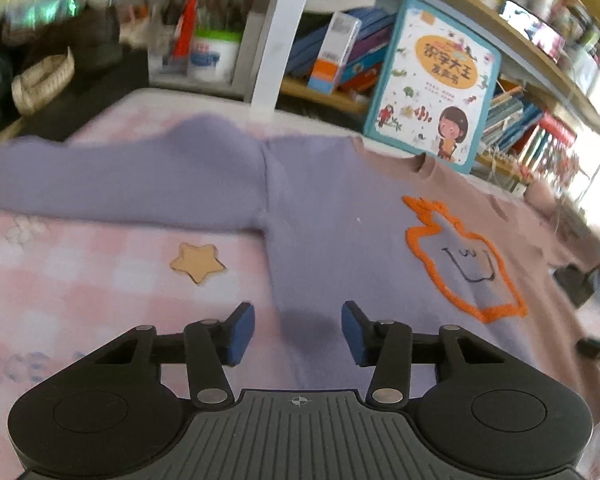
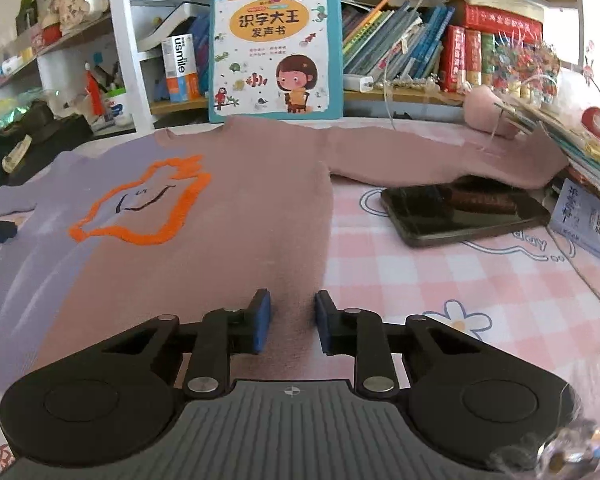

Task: Fold clothes
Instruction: 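Grasp the lavender sleeve with the left gripper and stretch it flat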

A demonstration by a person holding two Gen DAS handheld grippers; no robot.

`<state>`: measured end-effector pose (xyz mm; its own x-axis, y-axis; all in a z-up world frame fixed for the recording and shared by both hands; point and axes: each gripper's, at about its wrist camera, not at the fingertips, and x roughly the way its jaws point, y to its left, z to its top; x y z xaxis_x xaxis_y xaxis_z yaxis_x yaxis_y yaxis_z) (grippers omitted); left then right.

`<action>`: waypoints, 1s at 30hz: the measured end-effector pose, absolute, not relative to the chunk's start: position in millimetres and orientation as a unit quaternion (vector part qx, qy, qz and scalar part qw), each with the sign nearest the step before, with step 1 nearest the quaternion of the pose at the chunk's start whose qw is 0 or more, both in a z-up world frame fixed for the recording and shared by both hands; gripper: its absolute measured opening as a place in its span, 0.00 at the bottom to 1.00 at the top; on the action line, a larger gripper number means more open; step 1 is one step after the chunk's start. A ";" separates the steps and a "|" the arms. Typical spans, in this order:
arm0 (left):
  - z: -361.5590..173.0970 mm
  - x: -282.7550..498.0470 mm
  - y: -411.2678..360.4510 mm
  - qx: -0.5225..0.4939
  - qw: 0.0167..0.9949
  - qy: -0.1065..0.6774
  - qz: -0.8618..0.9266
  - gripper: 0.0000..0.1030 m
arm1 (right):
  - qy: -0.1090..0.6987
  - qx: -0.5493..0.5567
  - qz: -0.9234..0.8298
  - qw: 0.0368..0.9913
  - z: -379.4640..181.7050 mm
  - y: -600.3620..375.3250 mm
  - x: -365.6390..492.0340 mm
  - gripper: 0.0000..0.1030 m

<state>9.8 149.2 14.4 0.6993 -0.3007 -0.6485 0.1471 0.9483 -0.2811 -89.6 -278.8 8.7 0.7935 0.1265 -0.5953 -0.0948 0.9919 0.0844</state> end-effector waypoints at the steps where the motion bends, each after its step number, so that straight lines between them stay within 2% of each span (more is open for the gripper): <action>1: 13.7 11.7 147.4 -0.106 0.917 0.365 -0.123 0.35 | 0.314 0.022 0.059 0.947 8.4 -277.7 -90.2 0.19; 2: 14.6 13.1 146.6 -0.105 0.917 0.364 -0.121 0.19 | 0.312 0.020 0.059 0.948 8.0 -276.6 -90.7 0.18; 3: 15.5 14.6 145.7 -0.103 0.918 0.363 -0.120 0.10 | 0.310 0.017 0.060 0.949 7.6 -275.4 -91.2 0.17; 4: 16.4 16.0 144.9 -0.101 0.919 0.362 -0.119 0.07 | 0.309 0.015 0.060 0.949 7.3 -274.3 -91.7 0.17; 9: 20.7 23.2 140.5 -0.093 0.923 0.355 -0.113 0.06 | 0.307 0.026 0.083 0.948 5.1 -266.6 -89.7 0.15; 12: 23.4 27.6 137.9 -0.088 0.926 0.351 -0.109 0.07 | 0.298 -0.008 0.074 0.952 3.7 -254.9 -89.6 0.15; 16: 22.6 21.7 147.5 -0.106 0.924 0.352 -0.106 0.12 | 0.294 -0.017 0.069 0.953 2.5 -252.9 -89.4 0.15; 18: 20.5 12.7 154.9 -0.111 0.923 0.357 -0.094 0.21 | 0.294 -0.015 0.069 0.953 2.7 -254.4 -88.9 0.15; 20: 17.5 6.8 158.1 -0.108 0.922 0.363 -0.084 0.39 | 0.294 -0.014 0.069 0.953 2.6 -254.8 -88.6 0.15; 22: 14.0 0.0 158.7 -0.112 0.917 0.372 -0.090 0.49 | 0.293 -0.014 0.068 0.954 2.4 -254.2 -89.2 0.15; 24: 13.1 -4.9 155.3 -0.117 0.915 0.371 -0.106 0.51 | 0.292 -0.013 0.067 0.954 2.2 -254.1 -89.4 0.15; 25: 12.8 -6.6 153.2 -0.120 0.914 0.371 -0.115 0.48 | 0.292 -0.012 0.067 0.954 2.1 -253.9 -89.5 0.15; 27: 10.8 -4.1 151.1 -0.138 0.907 0.375 -0.129 0.17 | 0.292 -0.012 0.067 0.954 1.8 -253.7 -89.7 0.15; 28: 9.0 -0.8 151.8 -0.155 0.902 0.380 -0.132 0.09 | 0.291 -0.011 0.066 0.954 1.7 -253.8 -89.7 0.15; 30: 14.7 0.7 149.0 -0.181 0.906 0.359 -0.134 0.08 | 0.290 -0.011 0.066 0.955 1.5 -254.0 -89.9 0.15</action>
<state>0.7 149.0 14.7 0.7065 -0.3723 -0.6019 0.1125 0.8987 -0.4239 -89.9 -254.0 1.5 0.8233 0.1197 -0.5548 -0.1319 0.9911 0.0181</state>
